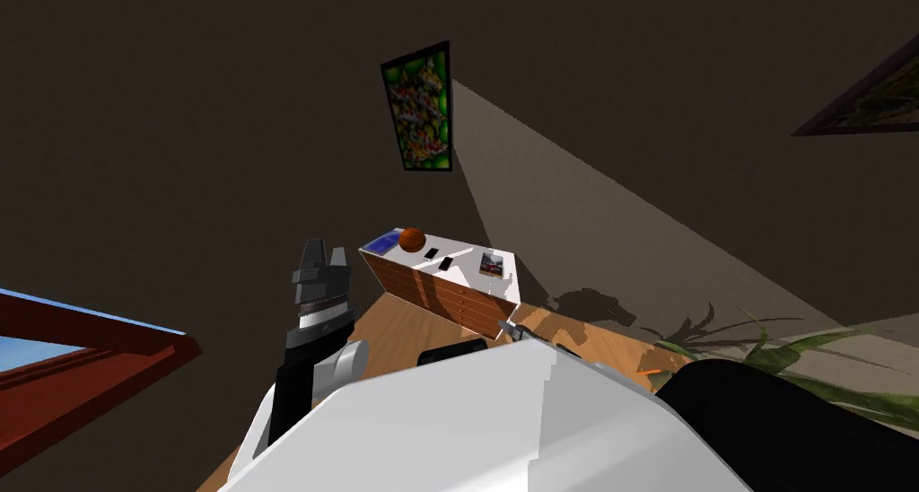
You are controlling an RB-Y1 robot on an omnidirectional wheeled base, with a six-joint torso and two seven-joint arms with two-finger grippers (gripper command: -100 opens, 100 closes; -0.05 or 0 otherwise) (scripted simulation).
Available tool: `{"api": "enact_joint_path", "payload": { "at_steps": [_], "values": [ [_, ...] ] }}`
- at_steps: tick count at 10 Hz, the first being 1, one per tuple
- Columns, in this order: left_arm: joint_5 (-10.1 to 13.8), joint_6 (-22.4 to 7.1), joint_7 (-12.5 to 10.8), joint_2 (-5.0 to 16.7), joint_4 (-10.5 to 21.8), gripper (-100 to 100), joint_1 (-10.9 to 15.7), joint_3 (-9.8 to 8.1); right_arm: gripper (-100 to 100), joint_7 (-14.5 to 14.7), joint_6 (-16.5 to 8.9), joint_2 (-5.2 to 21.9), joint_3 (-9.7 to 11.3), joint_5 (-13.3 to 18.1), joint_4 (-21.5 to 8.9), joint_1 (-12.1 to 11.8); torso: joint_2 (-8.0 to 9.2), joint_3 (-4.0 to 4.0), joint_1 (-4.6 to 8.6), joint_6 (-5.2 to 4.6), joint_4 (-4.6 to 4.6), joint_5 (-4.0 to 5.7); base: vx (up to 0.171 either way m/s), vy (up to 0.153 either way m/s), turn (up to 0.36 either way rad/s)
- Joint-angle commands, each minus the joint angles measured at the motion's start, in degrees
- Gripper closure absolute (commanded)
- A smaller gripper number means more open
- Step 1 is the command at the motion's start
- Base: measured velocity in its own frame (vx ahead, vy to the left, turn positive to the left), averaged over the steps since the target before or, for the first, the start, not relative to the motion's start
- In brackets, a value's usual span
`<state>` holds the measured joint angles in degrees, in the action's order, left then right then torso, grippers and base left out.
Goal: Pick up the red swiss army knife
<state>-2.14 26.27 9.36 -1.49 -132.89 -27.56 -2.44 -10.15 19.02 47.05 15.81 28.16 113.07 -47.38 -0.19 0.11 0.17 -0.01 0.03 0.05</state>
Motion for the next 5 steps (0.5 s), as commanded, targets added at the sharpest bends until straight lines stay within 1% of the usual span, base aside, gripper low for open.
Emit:
{"api": "enact_joint_path", "payload": {
  "at_steps": [1, 2, 3, 4, 5],
  "values": [
    [0.0, 0.0, 0.0, 0.0, 0.0, 0, 0.0, 0.0, -100, -0.48, -0.83, 2.86, 0.56, 1.44, 0.52, -1.31, 0.0, 0.0, 0.0, 0.0, 0.0, 0.0, 0.013, -0.023, 0.365],
    [0.0, 0.0, 0.0, 0.0, 0.0, 0, -0.01, 0.0, -100, -1.16, -1.26, 4.78, 1.59, 3.47, -0.57, -2.38, -0.03, 0.02, -0.02, -0.01, 0.0, -0.01, 0.019, -0.009, 0.439],
    [0.0, 0.0, 0.0, 0.0, 0.0, 0, 0.0, 0.0, -100, -1.16, -1.26, 5.96, 1.59, 3.47, -0.57, -2.38, -0.05, 0.03, -0.07, -0.01, 0.01, -0.02, 0.016, -0.009, 0.218],
    [0.0, 0.0, 0.0, 0.0, 0.0, 0, -0.01, -0.01, -100, -1.84, -1.72, 8.0, 2.58, 5.52, -1.69, -3.4, -0.06, 0.04, -0.08, -0.05, 0.01, -0.02, 0.024, -0.001, 0.379],
    [0.0, 0.0, 0.0, 0.0, 0.0, 0, 0.0, 0.0, -100, -1.84, -1.72, 8.79, 2.58, 5.52, -1.69, -3.4, -0.09, 0.05, -0.09, -0.01, 0.02, -0.03, 0.023, -0.01, 0.313]
  ]
}}
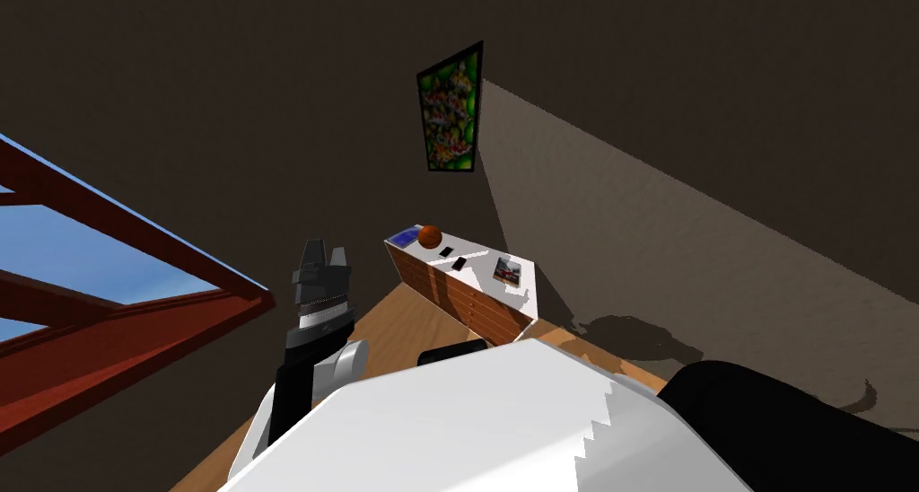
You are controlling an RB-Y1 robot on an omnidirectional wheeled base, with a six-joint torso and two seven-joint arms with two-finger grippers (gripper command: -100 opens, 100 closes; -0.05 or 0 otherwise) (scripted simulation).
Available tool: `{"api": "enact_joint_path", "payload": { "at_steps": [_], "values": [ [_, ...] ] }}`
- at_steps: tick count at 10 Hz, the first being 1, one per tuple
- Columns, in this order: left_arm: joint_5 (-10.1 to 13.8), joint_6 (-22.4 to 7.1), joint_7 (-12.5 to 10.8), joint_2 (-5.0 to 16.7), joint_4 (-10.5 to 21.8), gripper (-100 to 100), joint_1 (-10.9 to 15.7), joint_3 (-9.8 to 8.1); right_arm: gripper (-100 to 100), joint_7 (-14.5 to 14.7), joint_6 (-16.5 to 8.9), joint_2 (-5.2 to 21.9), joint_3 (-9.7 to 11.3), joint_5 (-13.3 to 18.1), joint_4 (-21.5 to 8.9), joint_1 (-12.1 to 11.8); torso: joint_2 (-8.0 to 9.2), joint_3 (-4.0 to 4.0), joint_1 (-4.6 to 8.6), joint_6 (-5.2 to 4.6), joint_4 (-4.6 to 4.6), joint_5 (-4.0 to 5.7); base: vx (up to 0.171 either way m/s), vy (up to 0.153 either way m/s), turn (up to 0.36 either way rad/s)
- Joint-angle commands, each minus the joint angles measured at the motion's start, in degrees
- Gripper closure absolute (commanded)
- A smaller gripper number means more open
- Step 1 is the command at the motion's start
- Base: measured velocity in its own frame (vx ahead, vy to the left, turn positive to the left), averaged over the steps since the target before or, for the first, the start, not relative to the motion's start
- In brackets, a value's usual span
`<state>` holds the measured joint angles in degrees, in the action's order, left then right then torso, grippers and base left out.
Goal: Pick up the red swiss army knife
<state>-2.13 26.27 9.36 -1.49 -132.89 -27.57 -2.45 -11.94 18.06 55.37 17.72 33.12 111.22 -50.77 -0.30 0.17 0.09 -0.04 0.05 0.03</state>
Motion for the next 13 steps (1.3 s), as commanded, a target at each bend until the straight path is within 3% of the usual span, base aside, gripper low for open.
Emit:
{"api": "enact_joint_path", "payload": {
  "at_steps": [1, 2, 6, 7, 10, 13],
  "values": [
    [0.0, 0.0, 0.0, 0.0, 0.0, 0, 0.0, 0.0, -100, -0.75, -1.25, 2.86, 1.61, 2.6, -1.0, -1.0, 0.0, 0.0, 0.0, 0.0, 0.0, 0.0, 0.029, -0.006, 0.384],
    [0.0, 0.0, 0.0, 0.0, 0.0, 0, 0.0, 0.0, -100, -0.75, -1.25, 3.27, 1.61, 2.6, -1.0, -1.0, -0.02, 0.01, -0.01, 0.01, 0.01, -0.01, 0.026, -0.011, 0.238],
    [0.0, 0.0, 0.0, 0.0, 0.0, 0, 0.0, 0.0, -100, -2.86, -2.88, 11.34, 4.07, 8.61, -4.76, -3.88, -0.11, 0.07, 0.04, 0.0, 0.03, 0.0, 0.044, -0.019, 0.399],
    [0.0, 0.0, 0.0, 0.0, 0.0, 0, 0.0, 0.0, -100, -2.86, -2.88, 11.34, 4.07, 8.61, -4.76, -3.88, -0.11, 0.06, 0.04, 0.0, 0.02, 0.01, 0.037, -0.018, 0.294],
    [0.0, 0.0, 0.0, 0.0, 0.0, 0, -0.01, -0.01, -100, -4.24, -4.06, 16.28, 5.38, 12.42, -7.38, -5.72, -0.12, 0.07, -0.01, -0.05, 0.03, 0.0, 0.045, -0.02, 0.342],
    [0.0, 0.0, 0.0, 0.0, 0.0, 0, 0.0, 0.0, -100, -4.92, -4.66, 18.59, 5.94, 14.25, -8.69, -6.61, -0.13, 0.08, 0.02, 0.0, 0.03, 0.0, 0.038, -0.028, 0.266]
  ]
}}
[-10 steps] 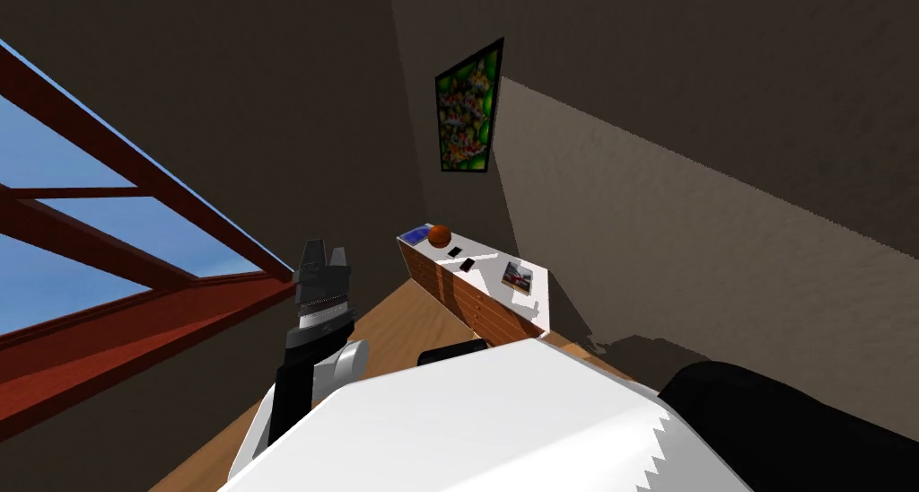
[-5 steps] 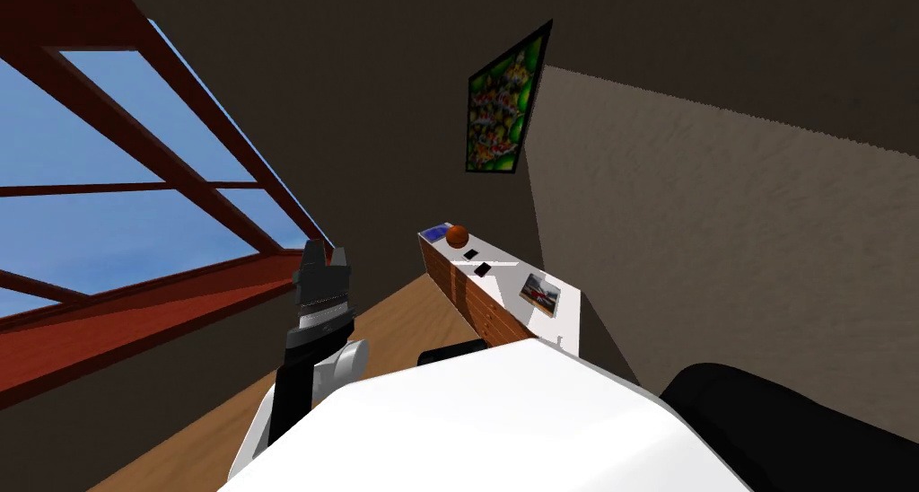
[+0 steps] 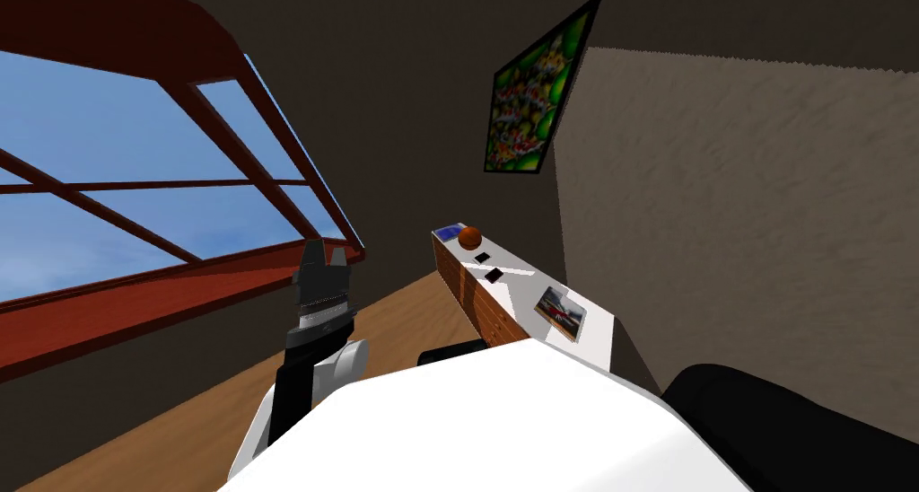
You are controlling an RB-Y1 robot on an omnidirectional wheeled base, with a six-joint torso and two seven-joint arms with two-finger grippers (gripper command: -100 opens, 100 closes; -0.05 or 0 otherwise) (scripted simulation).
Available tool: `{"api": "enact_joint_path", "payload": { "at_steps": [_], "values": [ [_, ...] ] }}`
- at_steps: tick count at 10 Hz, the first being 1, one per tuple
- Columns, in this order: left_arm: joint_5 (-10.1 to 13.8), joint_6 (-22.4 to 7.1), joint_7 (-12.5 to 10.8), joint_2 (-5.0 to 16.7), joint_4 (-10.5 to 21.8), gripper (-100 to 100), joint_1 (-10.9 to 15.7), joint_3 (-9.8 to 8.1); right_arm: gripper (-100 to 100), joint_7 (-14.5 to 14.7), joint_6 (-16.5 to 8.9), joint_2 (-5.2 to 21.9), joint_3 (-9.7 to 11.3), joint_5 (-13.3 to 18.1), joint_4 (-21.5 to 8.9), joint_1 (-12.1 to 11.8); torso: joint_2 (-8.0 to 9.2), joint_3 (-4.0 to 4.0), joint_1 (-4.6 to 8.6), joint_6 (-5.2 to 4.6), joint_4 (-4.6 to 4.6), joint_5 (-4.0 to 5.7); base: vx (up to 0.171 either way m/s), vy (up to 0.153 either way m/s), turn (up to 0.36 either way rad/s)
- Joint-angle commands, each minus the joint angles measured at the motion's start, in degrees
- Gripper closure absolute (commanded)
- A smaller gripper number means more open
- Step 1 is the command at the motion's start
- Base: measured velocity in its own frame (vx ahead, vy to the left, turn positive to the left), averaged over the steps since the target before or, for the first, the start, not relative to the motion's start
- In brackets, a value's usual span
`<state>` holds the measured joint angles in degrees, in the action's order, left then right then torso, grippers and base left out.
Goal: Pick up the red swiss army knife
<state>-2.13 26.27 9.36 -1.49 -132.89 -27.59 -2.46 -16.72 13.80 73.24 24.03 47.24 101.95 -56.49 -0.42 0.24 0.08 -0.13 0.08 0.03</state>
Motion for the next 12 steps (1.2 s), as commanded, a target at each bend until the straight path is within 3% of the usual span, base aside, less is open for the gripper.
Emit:
{"api": "enact_joint_path", "payload": {
  "at_steps": [1, 5, 6, 10, 12],
  "values": [
    [0.0, 0.0, 0.0, 0.0, 0.0, 0, 0.0, 0.0, -100, -0.81, -1.0, 2.85, 0.15, 1.88, -0.72, -1.74, 0.0, 0.0, 0.0, 0.0, 0.0, 0.0, 0.046, -0.025, 0.365],
    [0.0, 0.0, 0.0, 0.0, 0.0, 0, 0.01, 0.0, -100, -2.69, -2.8, 8.2, 1.29, 6.7, -4.42, -3.99, -0.05, 0.03, 0.06, 0.06, 0.01, 0.02, 0.05, -0.055, 0.35],
    [0.0, 0.0, 0.0, 0.0, 0.0, 0, 0.01, 0.0, -100, -2.69, -2.8, 8.31, 1.29, 6.7, -4.42, -3.99, -0.09, 0.05, 0.11, 0.06, 0.02, 0.02, 0.04, -0.052, 0.174],
    [0.0, 0.0, 0.0, 0.01, 0.0, 0, 0.0, 0.0, -100, -4.73, -4.81, 12.79, 1.99, 11.7, -7.99, -5.59, -0.19, 0.11, 0.11, 0.05, 0.04, 0.03, 0.058, -0.066, 0.359],
    [0.0, 0.0, 0.0, 0.01, 0.0, 0, -0.01, -0.01, -100, -5.44, -5.45, 13.39, 2.15, 13.43, -8.77, -5.54, -0.22, 0.13, 0.14, 0.01, 0.04, 0.05, 0.084, -0.075, 0.295]
  ]
}}
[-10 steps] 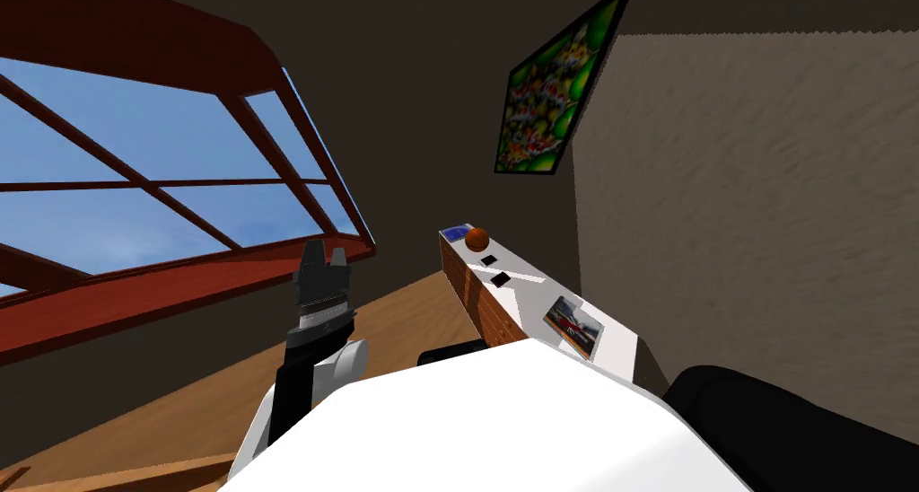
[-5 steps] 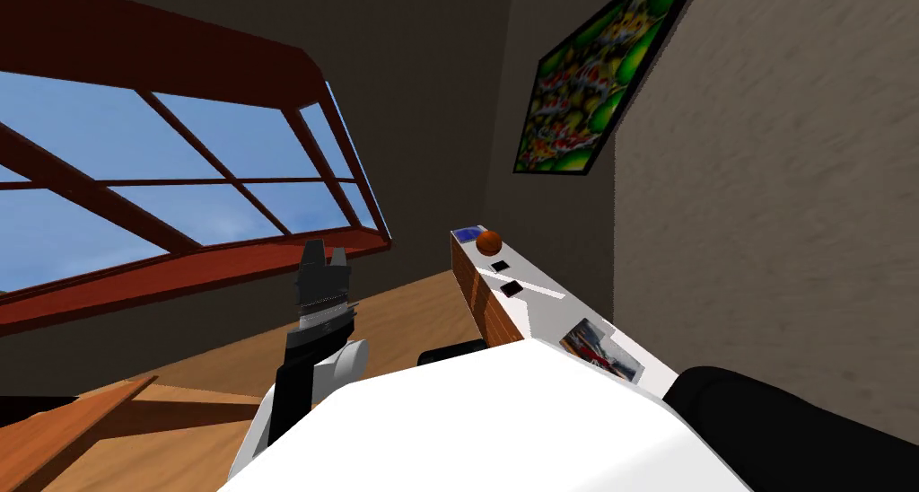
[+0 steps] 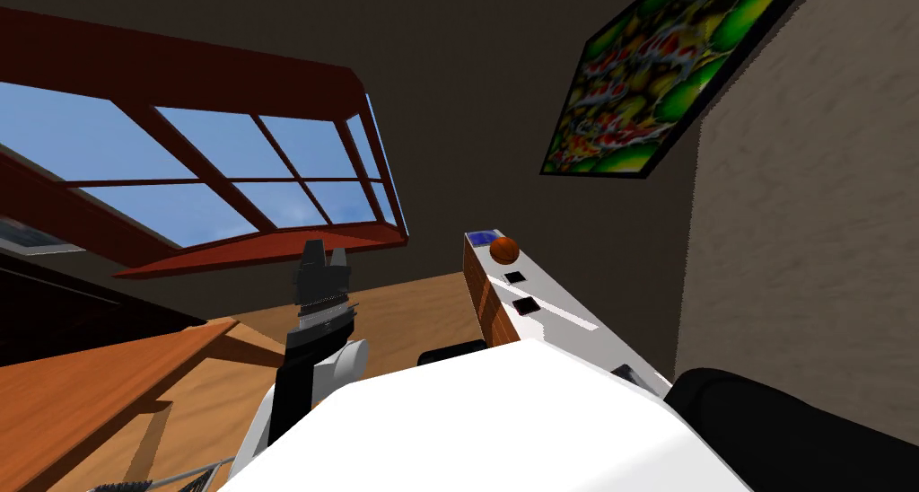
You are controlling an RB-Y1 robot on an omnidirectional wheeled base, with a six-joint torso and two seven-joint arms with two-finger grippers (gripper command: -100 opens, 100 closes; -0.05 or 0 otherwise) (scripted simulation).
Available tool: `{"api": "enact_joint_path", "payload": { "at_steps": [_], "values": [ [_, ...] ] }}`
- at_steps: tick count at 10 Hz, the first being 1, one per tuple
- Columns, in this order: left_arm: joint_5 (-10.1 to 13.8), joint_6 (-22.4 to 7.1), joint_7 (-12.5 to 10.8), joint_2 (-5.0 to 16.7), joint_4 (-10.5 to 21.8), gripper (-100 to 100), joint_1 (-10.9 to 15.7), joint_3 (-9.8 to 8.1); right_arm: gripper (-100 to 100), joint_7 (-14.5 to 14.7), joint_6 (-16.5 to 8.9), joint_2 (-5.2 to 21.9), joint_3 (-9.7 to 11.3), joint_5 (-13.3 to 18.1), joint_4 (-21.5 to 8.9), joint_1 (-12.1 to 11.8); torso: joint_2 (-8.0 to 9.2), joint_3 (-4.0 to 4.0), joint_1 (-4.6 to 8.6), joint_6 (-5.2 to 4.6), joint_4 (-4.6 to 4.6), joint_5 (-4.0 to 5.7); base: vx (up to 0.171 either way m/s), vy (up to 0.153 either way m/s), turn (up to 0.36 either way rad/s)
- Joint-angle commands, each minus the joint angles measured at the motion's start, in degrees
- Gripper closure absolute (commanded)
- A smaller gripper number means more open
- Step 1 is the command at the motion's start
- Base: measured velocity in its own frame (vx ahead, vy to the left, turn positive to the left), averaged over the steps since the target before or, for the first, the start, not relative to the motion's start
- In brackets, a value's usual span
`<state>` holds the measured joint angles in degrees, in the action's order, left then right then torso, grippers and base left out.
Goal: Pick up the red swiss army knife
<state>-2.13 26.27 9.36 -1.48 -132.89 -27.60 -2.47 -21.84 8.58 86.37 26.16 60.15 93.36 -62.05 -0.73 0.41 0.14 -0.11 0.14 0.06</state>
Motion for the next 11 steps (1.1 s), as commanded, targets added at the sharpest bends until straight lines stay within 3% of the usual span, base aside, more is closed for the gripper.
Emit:
{"api": "enact_joint_path", "payload": {
  "at_steps": [1, 2, 3, 4, 5, 6, 7, 8, 9, 10, 11],
  "values": [
    [0.0, 0.0, 0.0, 0.0, 0.0, 0, 0.0, 0.0, -100, -0.78, -0.5, -0.24, 0.22, 1.63, -0.22, 0.47, 0.0, 0.0, 0.0, 0.0, 0.0, 0.0, 0.125, -0.068, 0.362],
    [0.0, 0.0, 0.0, 0.0, 0.0, 0, 0.0, 0.0, -100, -0.39, -0.34, -0.13, 0.05, 0.95, -0.12, 0.14, -0.12, 0.07, 0.0, 0.01, 0.03, 0.0, 0.059, -0.041, 0.08],
    [0.0, 0.0, 0.0, 0.0, 0.0, 0, -0.01, -0.01, 0, -0.47, -0.41, -0.12, 0.03, 1.07, -0.13, 0.19, 0.06, -0.02, -0.14, -0.09, 0.0, -0.03, 0.011, -0.009, -0.01],
    [0.0, 0.0, 0.0, -0.01, 0.0, 0, 0.0, 0.0, -100, 1.21, 2.14, -1.63, -0.83, 1.08, -3.0, 1.89, 0.24, -0.13, -0.27, -0.09, -0.05, -0.06, 0.002, 0.022, -0.004],
    [0.0, 0.0, 0.0, -0.01, 0.0, 0, 0.0, 0.0, -100, 1.21, 2.14, -1.63, -0.83, 1.08, -3.23, 1.89, 0.33, -0.19, -0.39, -0.09, -0.07, -0.08, -0.004, 0.035, -0.008],
    [0.0, 0.0, 0.0, -0.01, 0.0, 0, 0.0, 0.0, -100, 2.89, 4.48, -3.14, -1.68, 1.1, -5.57, 3.58, 0.39, -0.22, -0.46, -0.11, -0.09, -0.11, -0.017, 0.042, -0.016],
    [0.0, 0.0, 0.0, -0.01, 0.0, 0, 0.0, 0.01, -100, 2.89, 4.69, -3.14, -1.68, 1.1, -6.32, 3.58, 0.43, -0.25, -0.49, -0.1, -0.1, -0.11, -0.018, 0.041, -0.005],
    [0.0, 0.0, 0.0, -0.01, 0.0, 0, 0.0, 0.01, -100, 4.57, 7.23, -4.65, -2.54, 1.12, -8.61, 5.27, 0.45, -0.26, -0.5, -0.1, -0.1, -0.12, -0.007, 0.048, -0.008],
    [0.0, 0.0, 0.0, -0.01, 0.0, 0, 0.0, 0.01, -100, 4.57, 7.23, -4.65, -2.54, 1.12, -9.42, 5.27, 0.43, -0.25, -0.53, -0.1, -0.1, -0.12, -0.008, 0.039, -0.007],
    [0.0, 0.0, 0.0, -0.01, 0.0, 0, 0.0, 0.01, -100, 6.25, 9.52, -6.17, -3.39, 1.15, -11.36, 6.96, 0.43, -0.24, -0.5, -0.1, -0.09, -0.13, -0.015, 0.041, -0.009],
    [0.0, 0.0, 0.0, -0.01, 0.0, 0, 0.0, 0.01, -100, 6.25, 9.78, -6.17, -3.39, 1.15, -12.52, 6.96, 0.44, -0.26, -0.5, -0.1, -0.1, -0.11, -0.01, 0.037, -0.006]
  ]
}}
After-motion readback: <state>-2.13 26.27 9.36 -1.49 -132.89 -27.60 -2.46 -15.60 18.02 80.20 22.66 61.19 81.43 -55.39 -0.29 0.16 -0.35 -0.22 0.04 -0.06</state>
